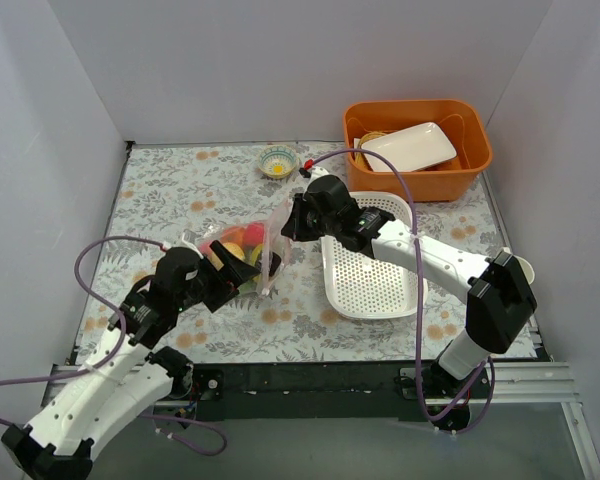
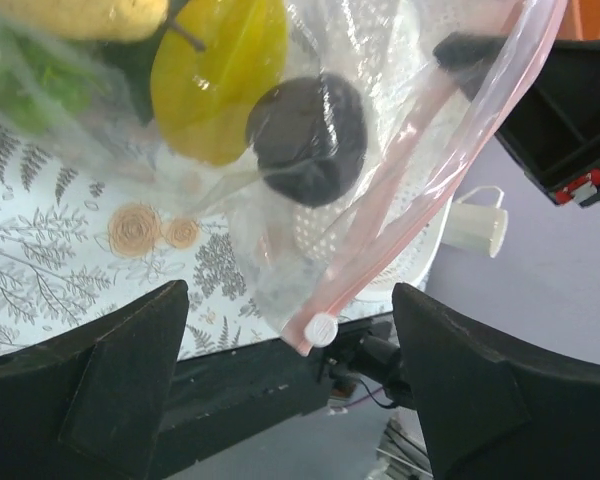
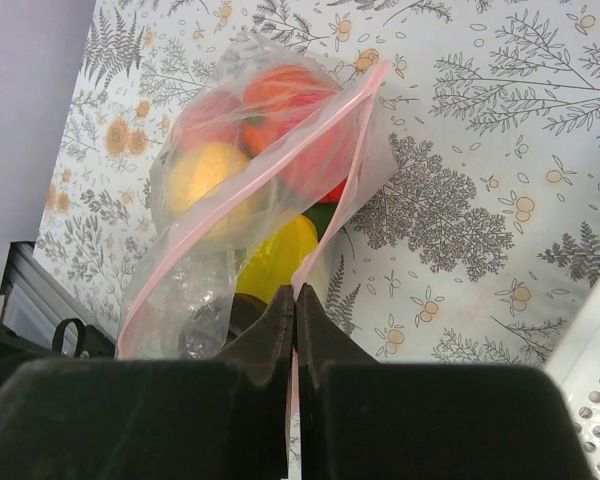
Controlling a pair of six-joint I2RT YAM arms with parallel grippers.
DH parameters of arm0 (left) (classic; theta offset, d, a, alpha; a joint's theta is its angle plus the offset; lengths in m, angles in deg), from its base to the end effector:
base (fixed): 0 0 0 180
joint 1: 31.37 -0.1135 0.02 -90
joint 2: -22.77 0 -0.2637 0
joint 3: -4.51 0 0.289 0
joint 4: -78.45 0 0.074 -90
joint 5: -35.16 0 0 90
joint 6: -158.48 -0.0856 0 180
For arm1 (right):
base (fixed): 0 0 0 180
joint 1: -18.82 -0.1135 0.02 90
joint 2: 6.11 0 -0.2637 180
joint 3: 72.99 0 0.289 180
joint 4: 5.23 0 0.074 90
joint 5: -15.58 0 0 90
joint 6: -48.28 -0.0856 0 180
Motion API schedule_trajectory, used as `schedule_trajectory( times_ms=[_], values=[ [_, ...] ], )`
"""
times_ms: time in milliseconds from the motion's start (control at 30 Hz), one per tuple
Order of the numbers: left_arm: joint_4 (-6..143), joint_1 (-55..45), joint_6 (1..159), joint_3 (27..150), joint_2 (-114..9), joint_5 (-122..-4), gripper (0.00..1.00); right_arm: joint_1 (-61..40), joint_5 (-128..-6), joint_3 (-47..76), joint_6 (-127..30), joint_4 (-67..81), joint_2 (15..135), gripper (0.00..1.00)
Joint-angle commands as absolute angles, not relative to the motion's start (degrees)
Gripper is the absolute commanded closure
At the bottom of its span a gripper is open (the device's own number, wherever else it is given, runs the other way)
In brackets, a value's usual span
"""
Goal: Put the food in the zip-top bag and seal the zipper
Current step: Zip the zipper food storage bag at the center of the board.
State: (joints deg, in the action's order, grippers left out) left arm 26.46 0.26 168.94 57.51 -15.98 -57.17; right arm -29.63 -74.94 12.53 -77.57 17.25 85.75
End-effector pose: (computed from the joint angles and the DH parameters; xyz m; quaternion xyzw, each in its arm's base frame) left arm 0.1860 -0.1187 0.2520 -0.4999 0.7456 -0.4098 0.1621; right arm 0.3028 0.3405 0.2682 -0.0922 0.8559 0.3386 0.3799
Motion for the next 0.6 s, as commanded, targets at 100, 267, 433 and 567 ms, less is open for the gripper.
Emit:
schedule_trajectory(
  times_ms=[100,267,433,567],
  values=[
    [31.40,0.27,182.55,48.07,-7.56,-63.01,0.25,-29.61,-77.41,13.00,-78.11,15.19,82.75,0.99],
    [35.26,0.27,185.46,44.45,-6.94,-64.51,0.36,-29.61,-77.24,12.91,-78.46,15.01,82.93,0.99],
    [38.78,0.27,187.13,42.08,-7.56,-64.86,0.37,-29.61,-76.97,13.17,-78.54,14.84,83.45,0.99],
    [42.64,0.27,188.97,40.67,-7.91,-64.25,0.40,-29.61,-76.80,13.44,-78.37,14.93,83.54,0.99]
  ],
)
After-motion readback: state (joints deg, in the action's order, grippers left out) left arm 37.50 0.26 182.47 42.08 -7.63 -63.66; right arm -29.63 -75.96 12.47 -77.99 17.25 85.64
